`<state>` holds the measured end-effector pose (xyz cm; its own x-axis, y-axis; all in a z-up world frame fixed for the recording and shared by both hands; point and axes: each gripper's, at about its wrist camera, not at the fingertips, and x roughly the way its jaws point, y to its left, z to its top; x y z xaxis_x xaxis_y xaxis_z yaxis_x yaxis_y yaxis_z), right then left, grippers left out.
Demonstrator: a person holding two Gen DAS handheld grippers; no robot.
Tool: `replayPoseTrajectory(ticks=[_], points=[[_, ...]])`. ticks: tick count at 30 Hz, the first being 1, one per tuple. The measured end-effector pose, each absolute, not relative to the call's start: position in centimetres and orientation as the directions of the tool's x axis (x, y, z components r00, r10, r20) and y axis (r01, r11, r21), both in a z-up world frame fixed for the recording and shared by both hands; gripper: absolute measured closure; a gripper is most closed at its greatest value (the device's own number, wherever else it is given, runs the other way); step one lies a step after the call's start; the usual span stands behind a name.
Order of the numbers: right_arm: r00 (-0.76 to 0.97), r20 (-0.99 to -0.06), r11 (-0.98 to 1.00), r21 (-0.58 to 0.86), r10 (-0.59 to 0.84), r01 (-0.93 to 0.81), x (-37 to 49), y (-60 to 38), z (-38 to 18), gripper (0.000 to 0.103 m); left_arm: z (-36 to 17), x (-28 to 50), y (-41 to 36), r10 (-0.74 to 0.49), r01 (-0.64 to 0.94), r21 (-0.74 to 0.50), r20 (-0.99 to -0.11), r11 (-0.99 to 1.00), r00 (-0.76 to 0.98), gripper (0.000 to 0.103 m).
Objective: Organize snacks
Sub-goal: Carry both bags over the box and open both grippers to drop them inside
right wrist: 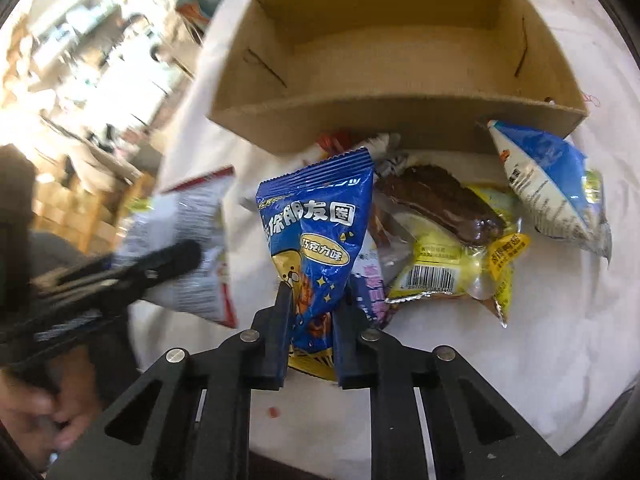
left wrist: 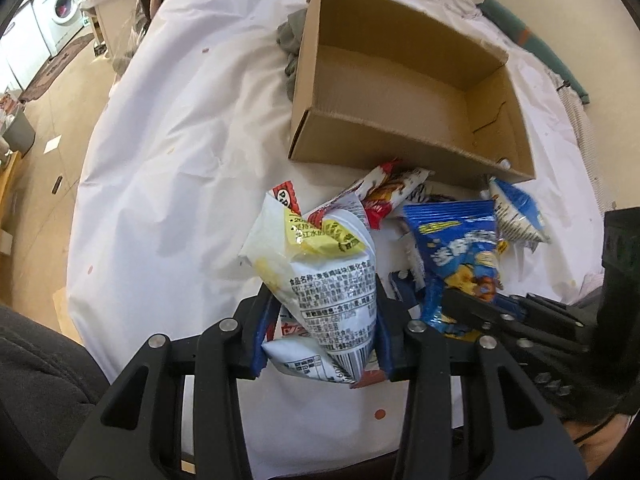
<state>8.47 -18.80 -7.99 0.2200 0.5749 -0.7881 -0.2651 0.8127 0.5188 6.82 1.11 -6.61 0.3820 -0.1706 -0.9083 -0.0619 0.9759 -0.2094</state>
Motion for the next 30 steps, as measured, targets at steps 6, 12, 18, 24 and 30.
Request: replayPoseTrajectory(ticks=[6,12,18,24,30], points=[[0.357,-0.636,0.727,0.631,0.684,-0.271,8.8,-23.3,-2.8,0.085,-2.8,7.3,1.5,-0.280,-0.014,-0.326,-0.830,0.945,0.482,0.066],[0.444,-0.619,0.757,0.588,0.648,-0.284,11.4,-26.5,0.3,0.085,0.3,10.6,0.3,-0.207,0.016,-0.234,-0.827,0.972,0.522,0.066],[0.481,-0.631,0.786,0.565,0.608,-0.252,14.9,-27.5,-0.1,0.085,1.7,14.7,-1.3,-0.188,0.057,-0.188,-0.817,0.981,0.545,0.066],[0.487,-0.658,0.809,0.546,0.575,-0.217,18.8,-27.3,-2.6,0.085,1.0,19.2,-2.8,-0.176,0.088,-0.152,-0.823,0.984,0.540,0.066],[0.475,-0.683,0.818,0.552,0.554,-0.161,20.5,-27.8,-5.3,0.085,-1.0,21.5,-3.9,-0.181,0.099,-0.152,-0.836,0.983,0.518,0.066]])
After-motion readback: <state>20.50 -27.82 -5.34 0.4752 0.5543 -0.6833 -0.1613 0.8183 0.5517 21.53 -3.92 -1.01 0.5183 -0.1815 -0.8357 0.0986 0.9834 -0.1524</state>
